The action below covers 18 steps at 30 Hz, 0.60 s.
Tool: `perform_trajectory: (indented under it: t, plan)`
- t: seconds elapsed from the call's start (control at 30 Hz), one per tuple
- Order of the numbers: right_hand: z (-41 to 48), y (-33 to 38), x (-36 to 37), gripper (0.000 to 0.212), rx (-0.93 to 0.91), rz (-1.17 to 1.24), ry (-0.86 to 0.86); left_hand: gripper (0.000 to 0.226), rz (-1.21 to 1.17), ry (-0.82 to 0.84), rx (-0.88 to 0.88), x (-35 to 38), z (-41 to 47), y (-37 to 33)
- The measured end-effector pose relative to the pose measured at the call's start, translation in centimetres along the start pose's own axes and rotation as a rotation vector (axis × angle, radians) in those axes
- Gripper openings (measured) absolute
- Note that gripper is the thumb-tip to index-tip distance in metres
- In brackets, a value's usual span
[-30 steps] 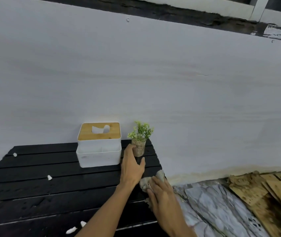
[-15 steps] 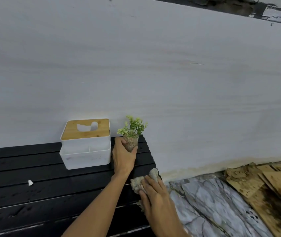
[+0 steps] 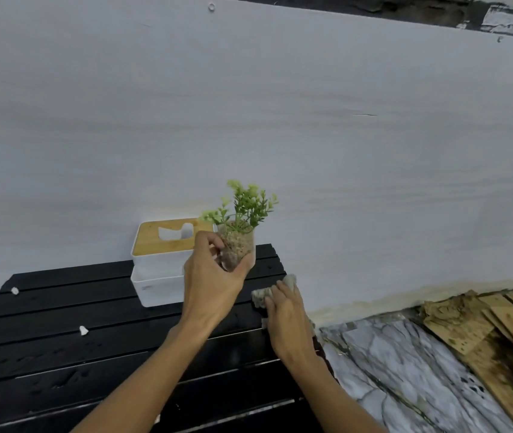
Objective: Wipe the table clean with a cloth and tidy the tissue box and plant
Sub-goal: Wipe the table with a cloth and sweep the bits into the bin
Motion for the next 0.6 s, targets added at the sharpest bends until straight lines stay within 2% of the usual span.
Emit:
perform_trajectory:
  t: [0.13,0.23,0.3,0.43,0.53,0.6]
  plan:
    - [3.8,1.2,1.4,0.026,0.128,0.087,-0.087,0.049,-0.029,-0.001,0.009,-4.1,1.1,-2.2]
    - [6.3,2.0,2.6,0.028,0.158,0.004,-0.081,0.049,-0.013,-0.007,0.021,-6.4,1.6,-2.3]
    - [7.7,2.6,2.9,0.03,0.115,-0.049,-0.034,0.049,-0.007,-0.016,0.023,-7.5,1.8,-2.1]
    - [9.5,2.3,3.2,0.028,-0.129,-0.11,0.117,0.049,-0.005,-0.026,0.018,-8.9,1.9,-1.8]
    - [8.2,1.8,1.5,0.024,-0.208,0.033,0.222,0.049,-0.008,-0.032,0.012,-9.5,1.8,-1.5]
    - [7.7,1.7,0.7,0.029,-0.167,0.191,0.236,0.049,-0.015,-0.04,0.006,-9.7,1.8,-1.3]
Point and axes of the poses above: each hand's wrist, its own z-axis towards the middle knuckle, its own x-axis out of the palm, y = z × x, the point moved 1 cm from there along z, towards the middle knuckle, and after that the axes turned 12 degrees about x, right-handed, at the moved point
